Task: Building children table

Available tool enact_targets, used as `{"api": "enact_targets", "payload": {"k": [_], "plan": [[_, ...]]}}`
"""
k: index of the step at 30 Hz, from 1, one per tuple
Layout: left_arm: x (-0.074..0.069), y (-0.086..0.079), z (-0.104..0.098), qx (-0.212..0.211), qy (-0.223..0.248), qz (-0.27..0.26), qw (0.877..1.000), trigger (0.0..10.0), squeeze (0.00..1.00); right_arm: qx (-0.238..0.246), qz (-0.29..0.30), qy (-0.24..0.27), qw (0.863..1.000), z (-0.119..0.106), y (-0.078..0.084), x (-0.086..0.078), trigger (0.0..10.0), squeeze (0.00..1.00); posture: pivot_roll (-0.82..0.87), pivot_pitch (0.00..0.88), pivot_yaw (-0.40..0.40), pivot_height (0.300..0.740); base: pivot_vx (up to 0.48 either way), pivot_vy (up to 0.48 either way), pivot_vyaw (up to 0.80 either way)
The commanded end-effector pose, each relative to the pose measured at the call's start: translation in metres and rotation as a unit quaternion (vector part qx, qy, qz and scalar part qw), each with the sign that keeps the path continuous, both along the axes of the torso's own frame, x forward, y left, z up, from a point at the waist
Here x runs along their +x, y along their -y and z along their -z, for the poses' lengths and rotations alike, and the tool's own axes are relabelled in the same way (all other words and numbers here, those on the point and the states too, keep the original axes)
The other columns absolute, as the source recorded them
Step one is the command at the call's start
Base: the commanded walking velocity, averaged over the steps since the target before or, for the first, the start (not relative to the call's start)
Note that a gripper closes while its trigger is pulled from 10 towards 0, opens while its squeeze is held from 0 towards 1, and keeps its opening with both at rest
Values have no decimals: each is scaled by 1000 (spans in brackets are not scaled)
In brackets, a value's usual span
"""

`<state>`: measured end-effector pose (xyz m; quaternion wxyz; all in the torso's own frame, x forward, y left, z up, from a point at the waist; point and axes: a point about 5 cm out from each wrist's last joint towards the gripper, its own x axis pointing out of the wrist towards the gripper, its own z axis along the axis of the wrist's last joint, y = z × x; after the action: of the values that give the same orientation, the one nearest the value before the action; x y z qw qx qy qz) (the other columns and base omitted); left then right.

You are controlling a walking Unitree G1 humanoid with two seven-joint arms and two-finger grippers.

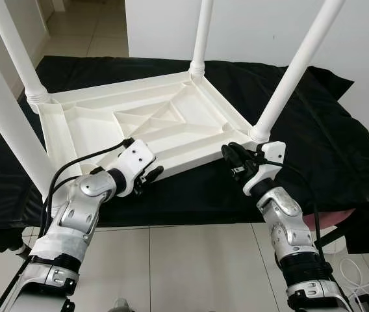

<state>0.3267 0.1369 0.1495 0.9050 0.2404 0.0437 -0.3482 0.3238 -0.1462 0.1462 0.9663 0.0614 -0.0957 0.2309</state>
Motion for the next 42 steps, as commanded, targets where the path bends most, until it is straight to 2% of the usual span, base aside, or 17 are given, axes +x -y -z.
{"api": "enact_targets", "payload": {"k": [1, 4, 5, 11, 14, 20, 27, 30, 31, 33, 34, 42], "plan": [[-7, -3, 7, 7, -31, 23, 999, 10000, 0, -3, -3, -3, 1000, 2, 0, 1, 10000, 0, 69, 39, -59, 740, 0, 0, 0], [-9, -5, 6, -1, -35, 20, 999, 10000, 0, -4, -4, -3, 1000, 2, -1, 1, 10000, 0, 67, 38, -63, 740, 0, 0, 0], [-9, -6, 4, -23, -42, 13, 999, 10000, 0, -5, -5, -3, 1000, 2, 0, 1, 10000, 0, 64, 39, -65, 740, 0, 0, 0], [-13, -5, 5, -29, -53, 12, 998, 10000, 0, -7, -3, -1, 1000, 1, 2, 1, 10000, 0, 56, 38, -65, 740, 0, 0, 0], [-17, -4, 13, 15, -58, 17, 998, 10000, 0, -10, -1, 0, 1000, 1, 4, 1, 10000, 0, 54, 36, -66, 740, 0, 0, 0], [-20, 1, 15, 23, -64, 27, 997, 10000, 0, -9, 0, 1, 1000, 0, 4, 2, 10000, 0, 54, 33, -64, 740, 0, 0, 0], [-17, 0, 14, 28, -68, 6, 997, 10000, 0, -8, 0, 1, 1000, -1, 3, 3, 10000, 0, 56, 31, -65, 740, 0, 0, 0], [-10, -1, 13, 24, -66, -23, 997, 10000, 0, -7, -1, 2, 1000, -1, 2, 4, 10000, 0, 54, 28, -65, 740, 0, 0, 0], [-6, 0, 12, 20, -59, -44, 997, 3059, 0, -7, 0, 2, 1000, -1, 2, 4, 10000, 0, 53, 28, -65, 740, 0, 0, 0], [-4, 1, 12, 18, -56, -50, 997, 3059, 0, -7, 0, 2, 1000, -1, 2, 4, 10000, 0, 53, 28, -65, 740, 0, 0, 0], [-3, 2, 12, 21, -52, -58, 997, 0, 0, -7, 0, 2, 1000, -1, 2, 4, 10000, 0, 52, 26, -66, 740, 0, 0, 0], [4, 20, 11, 30, -36, -55, 997, 0, 0, -7, 2, 4, 1000, -3, 3, 6, 10000, 0, 50, 21, -68, 740, 0, 0, 0]]}}
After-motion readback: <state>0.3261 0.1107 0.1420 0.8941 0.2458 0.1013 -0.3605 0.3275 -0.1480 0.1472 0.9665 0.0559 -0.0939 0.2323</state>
